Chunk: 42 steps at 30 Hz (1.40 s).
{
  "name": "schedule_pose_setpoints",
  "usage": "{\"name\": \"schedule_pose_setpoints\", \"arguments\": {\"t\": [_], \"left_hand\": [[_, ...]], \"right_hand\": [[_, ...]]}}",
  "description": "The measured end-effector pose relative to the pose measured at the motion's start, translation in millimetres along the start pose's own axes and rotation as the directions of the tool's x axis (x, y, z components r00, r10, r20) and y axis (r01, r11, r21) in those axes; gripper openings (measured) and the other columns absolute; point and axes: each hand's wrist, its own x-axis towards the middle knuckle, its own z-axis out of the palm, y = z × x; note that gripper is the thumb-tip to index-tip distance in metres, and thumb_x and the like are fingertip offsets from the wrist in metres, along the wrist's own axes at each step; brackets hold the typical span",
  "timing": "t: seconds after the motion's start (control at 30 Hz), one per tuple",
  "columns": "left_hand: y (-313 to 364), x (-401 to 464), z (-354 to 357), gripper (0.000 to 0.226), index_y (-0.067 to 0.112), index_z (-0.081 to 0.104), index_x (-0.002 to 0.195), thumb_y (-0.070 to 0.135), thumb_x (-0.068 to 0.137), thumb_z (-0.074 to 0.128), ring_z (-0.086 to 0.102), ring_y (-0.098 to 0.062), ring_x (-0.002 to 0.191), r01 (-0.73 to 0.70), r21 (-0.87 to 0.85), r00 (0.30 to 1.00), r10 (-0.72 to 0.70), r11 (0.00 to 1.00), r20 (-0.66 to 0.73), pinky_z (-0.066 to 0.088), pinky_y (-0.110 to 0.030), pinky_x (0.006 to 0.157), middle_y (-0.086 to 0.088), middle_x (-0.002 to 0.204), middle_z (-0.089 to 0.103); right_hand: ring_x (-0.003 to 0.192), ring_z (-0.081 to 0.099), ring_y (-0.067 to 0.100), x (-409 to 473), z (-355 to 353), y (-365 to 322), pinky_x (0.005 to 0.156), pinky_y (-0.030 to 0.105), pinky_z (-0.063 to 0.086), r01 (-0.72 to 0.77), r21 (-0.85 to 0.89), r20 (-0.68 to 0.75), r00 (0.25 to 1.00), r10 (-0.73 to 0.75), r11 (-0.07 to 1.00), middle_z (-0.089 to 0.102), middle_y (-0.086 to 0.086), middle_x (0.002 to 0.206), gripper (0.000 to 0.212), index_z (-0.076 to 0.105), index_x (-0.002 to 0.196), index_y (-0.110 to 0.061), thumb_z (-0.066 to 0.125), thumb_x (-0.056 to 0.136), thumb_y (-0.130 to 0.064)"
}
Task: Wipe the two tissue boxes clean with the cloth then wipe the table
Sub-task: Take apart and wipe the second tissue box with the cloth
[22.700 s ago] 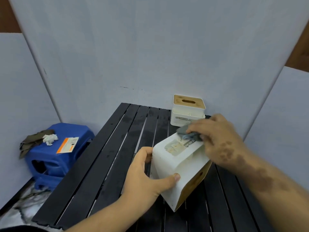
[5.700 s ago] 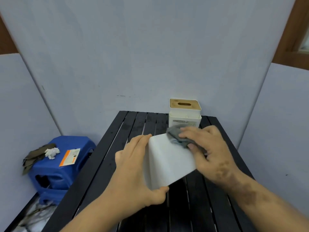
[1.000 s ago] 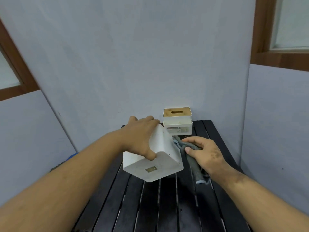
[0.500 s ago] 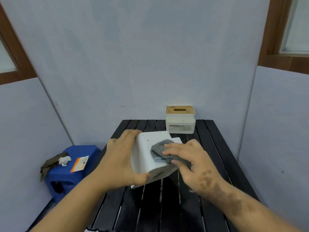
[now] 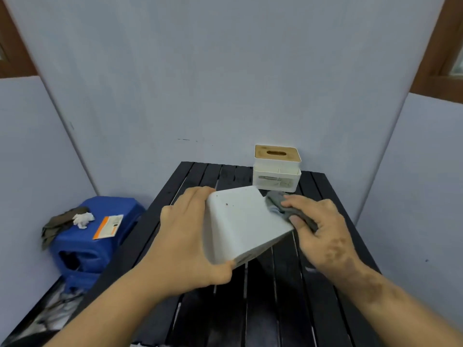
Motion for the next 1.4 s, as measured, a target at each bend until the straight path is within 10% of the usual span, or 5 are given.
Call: {"name": "schedule_pose_setpoints", "arguments": {"t": [0.2,0.4,0.57,1.1,1.4], "left_hand": [[-1.8,-2.5,6.9,0.096,0.027,0.041,0.130,0.046,0.047,0.085,0.047,-0.003,0.116,-0.043,-0.008,0.998,0.043,0.999,-0.039,0.037,-0.034,0.092,0.017,0.122,0.043],[4.1,-5.0,11.4,0.102,0.040,0.029,0.134,0.052,0.048,0.082,0.025,0.011,0.124,-0.015,-0.051,1.000,0.014,0.999,-0.022,0.036,-0.032,0.094,0.030,0.128,0.030],[1.0,-6.5,16.4,0.099,0.028,0.038,0.136,0.051,0.047,0.075,0.043,-0.008,0.123,0.000,-0.079,0.998,-0.004,0.997,-0.057,0.038,-0.040,0.096,0.017,0.129,0.041],[7.9,-11.4,21.5,0.108,0.035,0.026,0.143,0.055,0.049,0.077,0.021,0.013,0.131,-0.047,-0.063,0.994,0.040,0.997,-0.104,0.033,-0.033,0.099,0.033,0.141,0.024],[-6.5,-9.0,14.7,0.107,0.018,0.035,0.145,0.053,0.053,0.077,0.036,-0.003,0.131,-0.093,0.016,0.991,0.095,0.995,-0.098,0.039,-0.046,0.095,0.017,0.139,0.038]], "right_hand": [[0.097,0.046,0.009,-8.9,23.5,-60.2,0.083,0.025,0.042,0.443,0.068,0.148,0.882,-0.448,0.894,0.063,-0.020,0.130,0.037,0.073,0.113,-0.025,0.064,0.084,-0.004],[0.095,0.043,0.006,15.7,21.2,-13.6,0.088,0.021,0.044,0.038,-0.025,-0.069,0.997,-0.040,0.999,0.063,-0.019,0.114,0.050,0.062,0.109,-0.050,0.066,0.087,-0.005],[0.091,0.045,0.017,1.8,33.1,-62.3,0.084,0.027,0.042,0.372,0.059,0.077,0.924,-0.376,0.926,0.062,-0.023,0.128,0.038,0.073,0.111,-0.026,0.067,0.081,-0.004],[0.097,0.047,0.006,22.5,11.1,-11.1,0.093,0.029,0.049,-0.013,0.017,-0.050,0.999,0.014,1.000,0.059,-0.025,0.105,0.053,0.062,0.104,-0.052,0.070,0.087,-0.002],[0.101,0.046,0.013,17.9,17.9,-31.5,0.096,0.030,0.042,0.225,0.103,0.083,0.969,-0.234,0.969,0.057,-0.035,0.123,0.039,0.068,0.115,-0.040,0.070,0.090,-0.010]]}}
